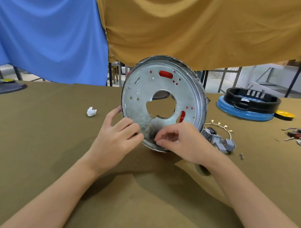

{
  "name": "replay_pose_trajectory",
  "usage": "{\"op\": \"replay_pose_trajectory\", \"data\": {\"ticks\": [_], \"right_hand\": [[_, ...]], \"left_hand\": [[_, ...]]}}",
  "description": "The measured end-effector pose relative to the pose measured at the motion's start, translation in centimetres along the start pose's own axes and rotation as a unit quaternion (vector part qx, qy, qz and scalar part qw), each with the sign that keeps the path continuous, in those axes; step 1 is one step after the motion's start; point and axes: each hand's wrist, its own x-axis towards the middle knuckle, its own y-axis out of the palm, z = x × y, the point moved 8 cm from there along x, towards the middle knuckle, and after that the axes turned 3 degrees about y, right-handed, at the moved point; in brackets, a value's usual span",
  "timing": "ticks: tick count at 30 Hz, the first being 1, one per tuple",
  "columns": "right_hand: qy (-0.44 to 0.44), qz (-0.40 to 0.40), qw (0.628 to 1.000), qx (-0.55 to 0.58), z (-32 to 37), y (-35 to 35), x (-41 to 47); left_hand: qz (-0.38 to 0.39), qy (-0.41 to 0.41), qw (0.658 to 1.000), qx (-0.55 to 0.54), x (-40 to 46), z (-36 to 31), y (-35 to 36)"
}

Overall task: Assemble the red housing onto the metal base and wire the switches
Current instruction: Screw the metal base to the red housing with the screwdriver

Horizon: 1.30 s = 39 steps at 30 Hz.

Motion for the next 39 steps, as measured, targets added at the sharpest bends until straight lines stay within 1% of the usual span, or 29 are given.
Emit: {"op": "replay_pose_trajectory", "data": {"ticks": [8, 12, 17, 21, 25, 28, 35, 37, 39], "right_hand": [[0.007, -0.016, 1.000, 0.008, -0.3, 0.5, 0.5], [0.009, -0.037, 0.999, -0.011, -0.4, 0.7, 0.7], [0.010, -0.050, 0.998, -0.038, -0.3, 0.8, 1.1], [-0.018, -0.073, 0.995, -0.065, 0.5, 0.2, 1.1], [-0.048, -0.035, 0.992, -0.109, 1.3, 0.3, 1.6], [-0.041, -0.008, 0.995, -0.090, 1.3, 0.3, 1.8], [-0.017, 0.033, 0.993, -0.112, 1.0, -0.2, 1.8], [-0.002, 0.045, 0.995, -0.091, 0.9, -0.2, 1.5], [-0.008, 0.055, 0.995, -0.081, 1.3, -0.2, 0.9]], "left_hand": [[0.004, 0.007, 1.000, -0.011, 0.2, -0.6, -0.1], [0.012, -0.001, 1.000, -0.025, 0.3, -0.4, -0.2], [0.026, -0.035, 0.997, -0.064, 0.3, 0.1, -0.1], [0.036, -0.074, 0.992, -0.091, 0.3, 0.7, 0.2], [0.063, -0.101, 0.986, -0.120, 0.2, 1.0, 0.4], [0.076, -0.106, 0.982, -0.137, 0.3, 1.0, 0.3], [0.104, -0.133, 0.968, -0.185, 0.3, 1.2, 0.9], [0.105, -0.137, 0.966, -0.192, 0.1, 1.3, 1.1], [0.101, -0.140, 0.966, -0.192, 0.0, 1.5, 1.1]]}}
